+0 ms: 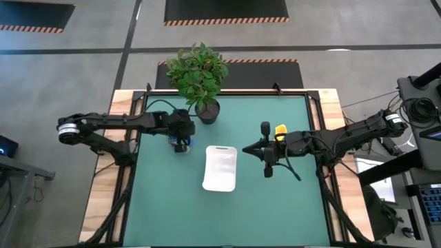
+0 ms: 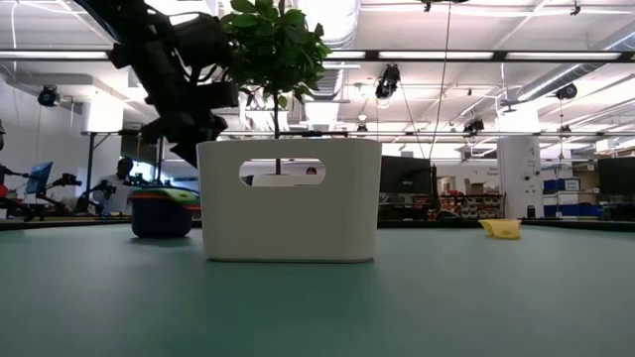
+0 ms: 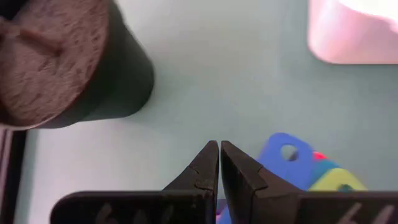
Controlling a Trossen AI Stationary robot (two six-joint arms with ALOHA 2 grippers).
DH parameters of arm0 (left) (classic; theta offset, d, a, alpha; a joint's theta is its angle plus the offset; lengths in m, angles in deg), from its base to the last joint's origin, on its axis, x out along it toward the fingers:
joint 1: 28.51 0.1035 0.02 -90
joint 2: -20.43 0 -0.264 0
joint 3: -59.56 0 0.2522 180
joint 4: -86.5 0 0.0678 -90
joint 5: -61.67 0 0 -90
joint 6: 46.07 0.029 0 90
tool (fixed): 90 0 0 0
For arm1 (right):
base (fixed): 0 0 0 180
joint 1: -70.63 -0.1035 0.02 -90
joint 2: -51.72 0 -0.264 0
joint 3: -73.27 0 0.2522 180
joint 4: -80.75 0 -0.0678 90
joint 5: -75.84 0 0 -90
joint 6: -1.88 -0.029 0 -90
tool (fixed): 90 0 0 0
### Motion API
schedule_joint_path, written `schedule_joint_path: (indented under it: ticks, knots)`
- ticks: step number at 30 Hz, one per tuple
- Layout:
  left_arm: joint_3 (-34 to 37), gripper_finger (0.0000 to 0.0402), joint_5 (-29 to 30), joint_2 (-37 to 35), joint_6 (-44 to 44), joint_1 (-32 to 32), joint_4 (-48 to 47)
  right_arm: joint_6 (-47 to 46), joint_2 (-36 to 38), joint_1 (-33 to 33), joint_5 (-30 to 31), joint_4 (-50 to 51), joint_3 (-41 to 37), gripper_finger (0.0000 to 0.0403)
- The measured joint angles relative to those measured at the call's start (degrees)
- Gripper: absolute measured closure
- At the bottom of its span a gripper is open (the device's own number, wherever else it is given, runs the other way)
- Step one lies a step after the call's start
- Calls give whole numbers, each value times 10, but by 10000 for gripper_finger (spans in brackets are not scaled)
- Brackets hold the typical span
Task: Nest measuring cups in basket
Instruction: Stack the blue measuring cup on top of the green measuring cup
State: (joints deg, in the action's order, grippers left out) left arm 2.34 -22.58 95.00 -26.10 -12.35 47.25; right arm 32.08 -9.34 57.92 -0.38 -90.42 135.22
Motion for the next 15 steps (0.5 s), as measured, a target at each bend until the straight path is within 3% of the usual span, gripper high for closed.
schedule_joint_path:
  ticks: [11, 15]
  knots:
    - [1, 402, 12, 34, 3, 0, 5, -1, 0, 0, 0, 2, 0, 394]
    - [1, 402, -16, 36, 1, -1, -8, -1, 0, 0, 0, 2, 0, 394]
